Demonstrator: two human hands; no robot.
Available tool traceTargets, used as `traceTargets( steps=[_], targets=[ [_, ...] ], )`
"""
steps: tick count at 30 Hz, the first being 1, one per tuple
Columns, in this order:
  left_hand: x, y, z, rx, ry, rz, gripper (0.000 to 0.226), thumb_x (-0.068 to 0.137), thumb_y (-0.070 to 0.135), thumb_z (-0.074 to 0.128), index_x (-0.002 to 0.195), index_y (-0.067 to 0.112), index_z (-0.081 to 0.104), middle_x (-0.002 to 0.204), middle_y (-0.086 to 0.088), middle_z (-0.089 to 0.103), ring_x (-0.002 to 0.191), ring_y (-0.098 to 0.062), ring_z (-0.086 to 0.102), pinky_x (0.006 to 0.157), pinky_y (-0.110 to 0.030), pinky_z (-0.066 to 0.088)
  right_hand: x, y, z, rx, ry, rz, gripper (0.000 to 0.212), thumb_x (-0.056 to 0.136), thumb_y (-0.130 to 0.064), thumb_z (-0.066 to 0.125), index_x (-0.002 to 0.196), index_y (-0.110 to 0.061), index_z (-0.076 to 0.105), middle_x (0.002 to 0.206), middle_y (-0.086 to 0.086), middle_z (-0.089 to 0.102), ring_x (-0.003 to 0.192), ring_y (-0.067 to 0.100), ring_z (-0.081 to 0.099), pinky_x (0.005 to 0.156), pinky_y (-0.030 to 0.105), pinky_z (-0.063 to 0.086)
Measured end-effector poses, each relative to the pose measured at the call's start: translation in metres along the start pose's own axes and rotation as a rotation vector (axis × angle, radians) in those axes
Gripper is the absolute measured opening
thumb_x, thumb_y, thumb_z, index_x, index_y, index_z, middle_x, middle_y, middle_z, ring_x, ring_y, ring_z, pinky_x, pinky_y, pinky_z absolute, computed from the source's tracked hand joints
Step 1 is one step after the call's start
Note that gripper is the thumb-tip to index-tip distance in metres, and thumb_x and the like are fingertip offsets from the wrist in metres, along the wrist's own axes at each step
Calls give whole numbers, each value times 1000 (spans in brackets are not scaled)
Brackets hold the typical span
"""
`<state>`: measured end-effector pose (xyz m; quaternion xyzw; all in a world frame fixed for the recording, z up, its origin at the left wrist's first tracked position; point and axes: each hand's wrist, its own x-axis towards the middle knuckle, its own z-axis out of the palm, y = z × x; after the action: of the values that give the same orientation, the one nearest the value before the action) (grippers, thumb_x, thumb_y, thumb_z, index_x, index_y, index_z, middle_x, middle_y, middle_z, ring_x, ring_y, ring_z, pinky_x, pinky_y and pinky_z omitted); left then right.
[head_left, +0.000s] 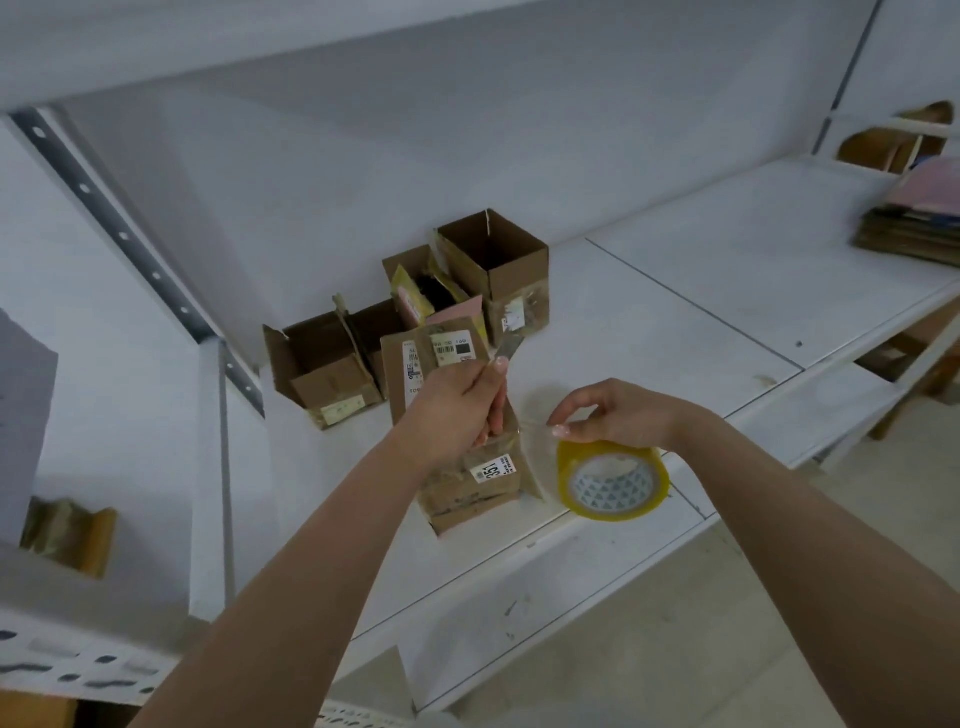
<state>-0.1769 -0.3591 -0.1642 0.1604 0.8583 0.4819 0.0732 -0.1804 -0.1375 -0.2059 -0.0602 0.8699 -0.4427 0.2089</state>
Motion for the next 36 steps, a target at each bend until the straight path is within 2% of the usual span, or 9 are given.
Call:
traceTargets(
  steps=[6, 11, 15, 18, 20, 22, 25, 31, 36],
  targets=[
    [-4, 30, -9, 410, -282, -10, 50, 103, 45, 34, 63, 19, 50, 56, 6, 53, 53, -5, 49, 67, -30, 43, -15, 1, -13, 56, 28, -46, 14, 90, -41, 64, 94, -41, 77, 91, -11, 75, 85, 9, 71, 80, 26, 56],
    [8, 61, 1, 757, -499, -147, 46, 104, 40, 32, 74, 13, 53, 67, -3, 51, 61, -18, 48, 64, -31, 39, -22, -10, -15, -24, 133, -52, 15, 90, -38, 65, 91, -33, 79, 90, -1, 75, 88, 19, 70, 89, 39, 55],
    [16, 65, 13, 892, -524, -266, 41, 105, 30, 34, 95, 1, 62, 77, -12, 56, 59, -20, 51, 59, -25, 45, -28, -19, -14, -177, 228, -8, 14, 88, -46, 64, 89, -40, 77, 89, -19, 71, 92, 7, 64, 88, 34, 50],
    [19, 61, 23, 928, -462, -286, 34, 103, 17, 40, 126, 0, 57, 101, -13, 62, 63, -18, 52, 45, -13, 42, -30, -19, -10, -135, 244, 17, 14, 86, -44, 66, 89, -37, 78, 92, -15, 73, 94, 8, 64, 94, 38, 49],
    [20, 57, 15, 784, -441, -274, 37, 104, 30, 39, 108, 4, 65, 86, -7, 59, 69, -18, 53, 61, -24, 50, -33, -12, -9, -28, 252, 45, 11, 85, -40, 70, 86, -34, 79, 90, -12, 74, 93, 11, 65, 96, 41, 49],
    [19, 51, -1, 530, -494, -300, 43, 104, 36, 38, 78, 10, 60, 64, -2, 50, 57, -14, 48, 58, -26, 47, -36, -2, -11, -5, 258, 78, 10, 84, -38, 71, 85, -33, 79, 92, -11, 74, 95, 13, 65, 99, 41, 48],
    [12, 41, -17, 198, -317, -329, 38, 103, 38, 40, 77, 13, 50, 60, -1, 52, 56, -11, 52, 57, -23, 51, -37, 10, -11, 36, 259, 120, 8, 84, -34, 72, 85, -30, 79, 95, -7, 74, 96, 16, 66, 99, 42, 48],
    [9, 33, 21, 917, -38, -174, 27, 88, 37, 59, 100, 15, 49, 83, 2, 49, 86, -21, 57, 65, -31, 39, -32, 9, -6, 87, 247, 111, 12, 86, -33, 70, 80, -33, 80, 90, -10, 75, 91, 13, 68, 98, 39, 50],
    [6, 29, 45, 1070, -89, -262, 41, 87, 29, 60, 120, 11, 44, 94, -3, 46, 88, -25, 53, 63, -33, 41, -32, 7, -1, 98, 252, 89, 16, 90, -32, 66, 81, -33, 79, 80, -19, 73, 87, 6, 67, 98, 39, 50]
  ],
)
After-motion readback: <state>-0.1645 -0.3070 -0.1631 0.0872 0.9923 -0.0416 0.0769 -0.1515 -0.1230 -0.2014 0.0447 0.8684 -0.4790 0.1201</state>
